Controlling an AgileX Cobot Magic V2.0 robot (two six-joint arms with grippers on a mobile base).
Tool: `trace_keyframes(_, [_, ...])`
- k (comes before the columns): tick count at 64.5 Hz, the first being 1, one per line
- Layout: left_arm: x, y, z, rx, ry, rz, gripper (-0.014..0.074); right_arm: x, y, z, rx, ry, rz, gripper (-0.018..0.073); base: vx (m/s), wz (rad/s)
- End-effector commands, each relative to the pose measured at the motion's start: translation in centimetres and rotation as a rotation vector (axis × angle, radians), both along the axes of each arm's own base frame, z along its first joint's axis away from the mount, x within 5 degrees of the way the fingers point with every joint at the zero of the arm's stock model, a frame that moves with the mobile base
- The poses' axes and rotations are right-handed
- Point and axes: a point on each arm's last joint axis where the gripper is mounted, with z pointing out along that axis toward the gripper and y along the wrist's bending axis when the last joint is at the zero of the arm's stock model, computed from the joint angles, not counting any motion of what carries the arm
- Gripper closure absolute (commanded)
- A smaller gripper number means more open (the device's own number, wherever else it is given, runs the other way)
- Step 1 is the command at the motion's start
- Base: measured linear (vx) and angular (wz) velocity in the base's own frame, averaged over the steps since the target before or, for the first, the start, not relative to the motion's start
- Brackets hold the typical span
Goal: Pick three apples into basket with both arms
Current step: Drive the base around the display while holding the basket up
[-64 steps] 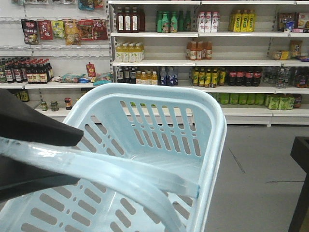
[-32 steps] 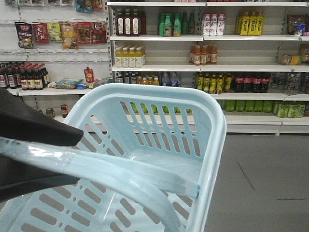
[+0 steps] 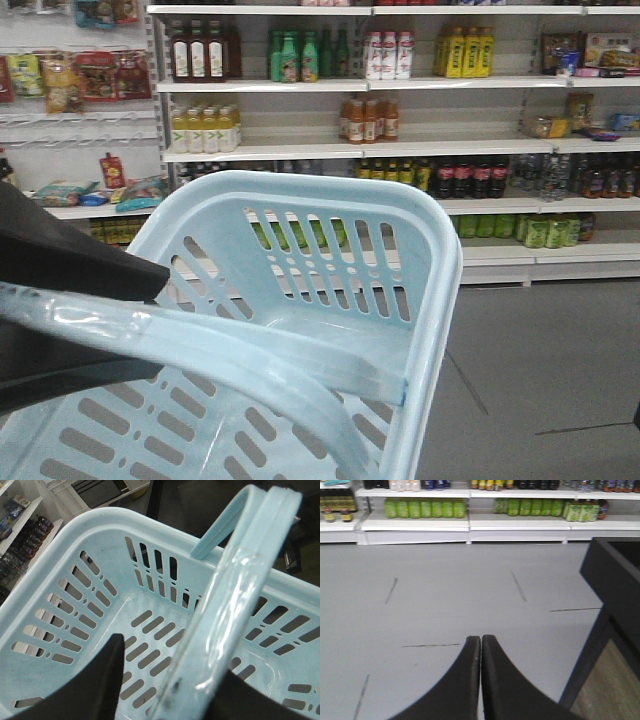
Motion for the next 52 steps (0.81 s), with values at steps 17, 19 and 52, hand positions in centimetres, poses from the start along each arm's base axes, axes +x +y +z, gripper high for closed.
trace_keyframes(17, [-0.93, 0.12, 2.04, -0.123, -0.058, 0.003, 0.0604, 0.17, 0.0, 0.69, -0.006, -0.075, 0.0, 0.0561, 0.29, -0.57])
trace_keyframes(19, [-0.93, 0.12, 2.04, -0.123, -0.058, 0.003, 0.0604, 0.17, 0.0, 0.69, -0.006, -0.075, 0.0, 0.0561, 0.25, -0.77])
trace_keyframes(52, [-1.25, 0.37, 2.13, -0.113, -0.074, 0.011, 0.0604, 0.18, 0.0, 0.65, -0.003, -0.066, 0.0, 0.0561, 0.2, -0.83])
